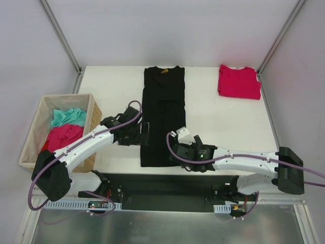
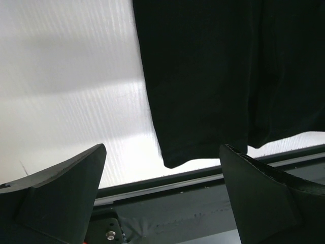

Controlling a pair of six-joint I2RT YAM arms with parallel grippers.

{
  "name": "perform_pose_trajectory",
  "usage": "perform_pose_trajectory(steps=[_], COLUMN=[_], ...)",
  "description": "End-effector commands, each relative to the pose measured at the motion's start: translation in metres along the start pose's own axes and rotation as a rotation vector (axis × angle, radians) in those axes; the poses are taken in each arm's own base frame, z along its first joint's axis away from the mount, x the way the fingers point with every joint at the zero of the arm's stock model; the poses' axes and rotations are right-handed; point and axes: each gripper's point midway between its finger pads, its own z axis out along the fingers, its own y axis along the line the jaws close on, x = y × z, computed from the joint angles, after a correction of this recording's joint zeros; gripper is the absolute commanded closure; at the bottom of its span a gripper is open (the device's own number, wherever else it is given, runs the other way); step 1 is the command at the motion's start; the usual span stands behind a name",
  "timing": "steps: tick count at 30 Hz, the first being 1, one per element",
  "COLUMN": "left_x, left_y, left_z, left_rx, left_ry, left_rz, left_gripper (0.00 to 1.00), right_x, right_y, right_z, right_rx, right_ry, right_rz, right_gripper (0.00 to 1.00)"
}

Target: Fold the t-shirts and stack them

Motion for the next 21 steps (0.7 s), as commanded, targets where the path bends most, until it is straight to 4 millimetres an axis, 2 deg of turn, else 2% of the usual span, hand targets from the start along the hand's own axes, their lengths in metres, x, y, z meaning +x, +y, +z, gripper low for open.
perform_pose_trajectory(steps=[1, 4, 5, 6, 7, 8, 9, 11, 13, 15, 16, 18, 19, 21], left_x=[0.017, 0.026, 0.032, 0.035, 0.039, 0.039, 0.04, 0.037, 0.037, 0.035, 0.037, 0.042, 0.049, 0.045], left_y=[0.002, 0.006, 0.008, 0.007, 0.002, -0.002, -0.006, -0.015, -0.01, -0.013, -0.014, -0.021, -0.023, -0.029], left_z=[0.003, 0.006, 0.006, 0.008, 0.007, 0.007, 0.006, 0.0, -0.002, -0.008, -0.007, -0.01, -0.007, -0.017], left_rx=[0.006, 0.007, 0.015, 0.035, 0.07, 0.132, 0.171, 0.274, 0.284, 0.311, 0.321, 0.368, 0.388, 0.446], left_ry=[0.07, 0.07, 0.065, 0.059, 0.058, 0.016, -0.004, -0.082, -0.123, -0.143, -0.137, -0.12, -0.106, -0.16], left_rz=[-0.054, -0.102, -0.119, -0.136, -0.172, -0.185, -0.197, -0.239, -0.268, -0.243, -0.227, -0.236, -0.249, -0.273], left_gripper=[0.12, 0.29, 0.41, 0.45, 0.45, 0.3, 0.25, 0.21, 0.01, 0.01, 0.01, 0.01, 0.01, 0.01], right_x=[0.012, 0.017, 0.019, 0.018, 0.017, 0.015, 0.012, -0.002, -0.015, -0.023, -0.028, -0.031, -0.029, -0.033], right_y=[-0.004, 0.003, 0.004, 0.005, 0.006, 0.006, 0.003, -0.001, -0.005, -0.009, -0.013, -0.019, -0.02, -0.022], right_z=[0.011, 0.018, 0.02, 0.02, 0.019, 0.019, 0.018, 0.011, 0.002, -0.004, -0.008, -0.012, -0.013, -0.02], right_rx=[0.049, 0.029, 0.026, 0.027, 0.025, 0.026, 0.033, 0.025, -0.002, -0.008, -0.014, -0.008, -0.012, -0.05], right_ry=[0.009, 0.01, 0.011, 0.011, 0.007, -0.001, -0.019, -0.077, -0.142, -0.188, -0.215, -0.242, -0.247, -0.292], right_rz=[0.02, 0.038, 0.043, 0.044, 0.049, 0.056, 0.061, 0.078, 0.115, 0.12, 0.145, 0.168, 0.178, 0.257], right_gripper=[0.23, 0.32, 0.34, 0.37, 0.42, 0.45, 0.47, 0.57, 0.61, 0.64, 0.72, 0.8, 0.8, 0.79])
